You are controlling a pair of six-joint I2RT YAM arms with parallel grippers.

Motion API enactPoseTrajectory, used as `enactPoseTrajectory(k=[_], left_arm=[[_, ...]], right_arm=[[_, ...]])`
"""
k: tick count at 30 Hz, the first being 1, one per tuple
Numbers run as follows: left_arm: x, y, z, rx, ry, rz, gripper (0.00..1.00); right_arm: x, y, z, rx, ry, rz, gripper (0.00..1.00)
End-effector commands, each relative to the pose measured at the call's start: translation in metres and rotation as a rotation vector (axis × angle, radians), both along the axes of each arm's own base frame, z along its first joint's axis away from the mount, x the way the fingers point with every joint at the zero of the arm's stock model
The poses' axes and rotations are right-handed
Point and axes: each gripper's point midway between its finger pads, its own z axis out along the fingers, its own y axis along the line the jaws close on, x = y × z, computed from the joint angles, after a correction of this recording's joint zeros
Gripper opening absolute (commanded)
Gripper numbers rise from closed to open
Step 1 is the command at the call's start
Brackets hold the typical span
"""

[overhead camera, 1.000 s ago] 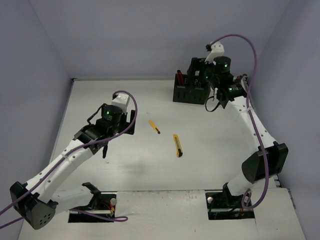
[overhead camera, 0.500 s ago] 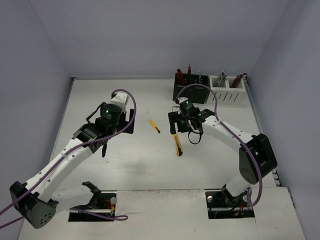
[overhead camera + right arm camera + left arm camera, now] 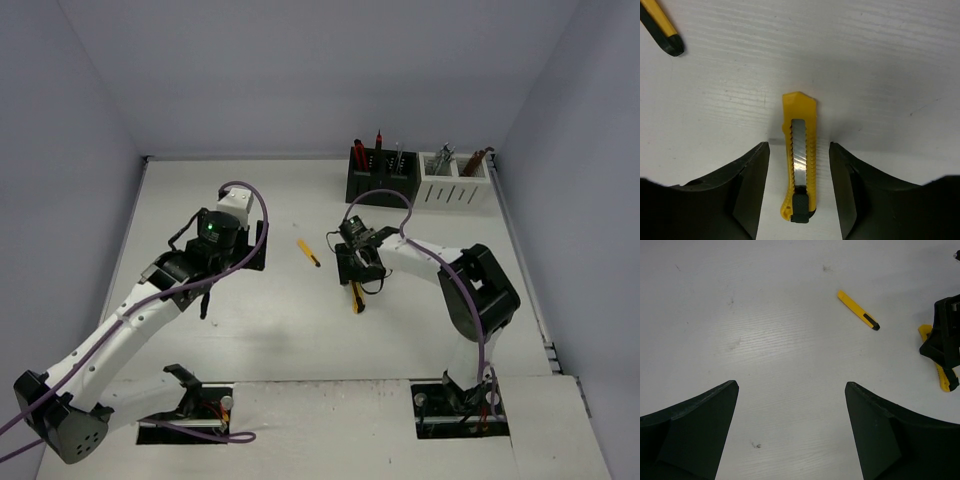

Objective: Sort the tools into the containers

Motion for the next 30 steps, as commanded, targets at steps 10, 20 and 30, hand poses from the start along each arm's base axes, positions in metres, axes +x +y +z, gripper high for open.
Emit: enactPoseTrajectory(k=[10,20,30], left_arm=[[0.009,0.001,0.011,-0.015,-0.033,0.033,0.85],[0.011,0.006,0.015,0.014,-0.051,0.045,0.85],[0.012,0.008,0.013,0.017,-0.048,0.058,0.85]], right_arm=[[0.025,-0.004,0.01,-0.096,-0.053,0.006,0.01],[0.129,0.01,0.18,-0.059,-0.533,0.021,0.0],[0.248,-0.03,0.314,0.028,-1.116,-0.079,0.0]])
